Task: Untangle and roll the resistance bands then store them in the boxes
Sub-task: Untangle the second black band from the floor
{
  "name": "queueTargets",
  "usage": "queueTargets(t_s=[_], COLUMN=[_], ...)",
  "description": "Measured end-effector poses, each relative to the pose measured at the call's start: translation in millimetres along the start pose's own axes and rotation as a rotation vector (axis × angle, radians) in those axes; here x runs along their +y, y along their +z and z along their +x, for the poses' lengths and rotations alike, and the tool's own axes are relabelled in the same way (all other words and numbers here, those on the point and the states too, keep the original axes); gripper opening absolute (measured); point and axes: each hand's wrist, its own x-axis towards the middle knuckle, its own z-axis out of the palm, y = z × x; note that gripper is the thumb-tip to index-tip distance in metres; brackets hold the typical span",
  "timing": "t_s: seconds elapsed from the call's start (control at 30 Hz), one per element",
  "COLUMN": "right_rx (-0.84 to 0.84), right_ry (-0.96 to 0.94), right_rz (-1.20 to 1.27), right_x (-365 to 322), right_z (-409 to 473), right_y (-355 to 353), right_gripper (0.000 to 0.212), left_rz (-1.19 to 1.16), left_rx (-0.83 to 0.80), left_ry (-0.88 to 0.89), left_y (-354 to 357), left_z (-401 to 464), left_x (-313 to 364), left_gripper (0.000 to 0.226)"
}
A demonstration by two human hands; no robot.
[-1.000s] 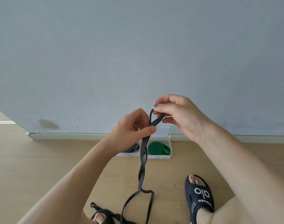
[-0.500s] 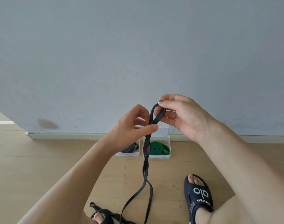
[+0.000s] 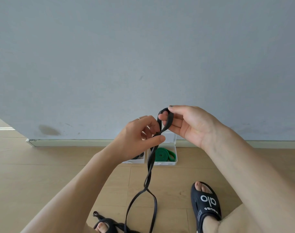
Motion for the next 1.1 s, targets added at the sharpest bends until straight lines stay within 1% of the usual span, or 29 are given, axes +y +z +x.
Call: queueTargets(t_s=[0.1, 0.17, 0.27, 0.37, 0.47, 0.57, 0.63, 0.67, 0.7, 0.77, 0.83, 0.97, 1.1], right_rx=[0.021, 0.025, 0.028, -0.028, -0.071, -0.105, -0.124, -0.126, -0.121, -0.105, -0.108, -0.117, -0.055], right_ry=[-0.031, -0.057, -0.058, -0.044, -0.087, -0.107, -0.109, -0.111, -0.114, -0.124, -0.127, -0.115, -0.160], right_rz=[-0.088, -0.103, -0.087, -0.167, -0.289, -0.313, -0.300, -0.297, -0.299, -0.312, -0.318, -0.357, -0.422], right_x=[-1, -2, -5, -7, -7, -7, -7, -7, -7, -7, -8, -6, -2], right_z=[-1, -1, -2, -3, -5, -7, -7, -7, -6, -5, -4, -5, -4], right_y=[-2, -2, -4, -5, -3, -1, -1, -1, -2, -4, -6, -7, -7], right_gripper=[0.008, 0.005, 0.007, 0.010, 0.006, 0.003, 0.005, 0.006, 0.007, 0.008, 0.012, 0.033, 0.027], left_rz=[-0.046, -0.052, -0.038, -0.081, -0.169, -0.360, -0.416, -0.410, -0.398, -0.390, -0.372, -0.316, -0.245], left_rx=[-0.019, -0.020, -0.011, -0.023, -0.044, -0.031, -0.023, -0.024, -0.024, -0.021, -0.001, 0.068, 0.091], left_ry=[-0.009, -0.023, -0.060, -0.099, -0.138, -0.167, -0.150, -0.139, -0.131, -0.130, -0.143, -0.145, -0.106], left_y=[-2, -3, -4, -5, -3, -3, -3, -2, -1, -1, -2, -4, -5], left_z=[0, 0, 1, 0, 1, 3, 4, 5, 5, 5, 6, 6, 5], left_x=[0, 1, 1, 2, 6, 8, 8, 9, 10, 10, 11, 10, 9], left_gripper=[0.012, 0.013, 0.014, 0.013, 0.015, 0.007, 0.022, 0.025, 0.023, 0.012, 0.008, 0.007, 0.008])
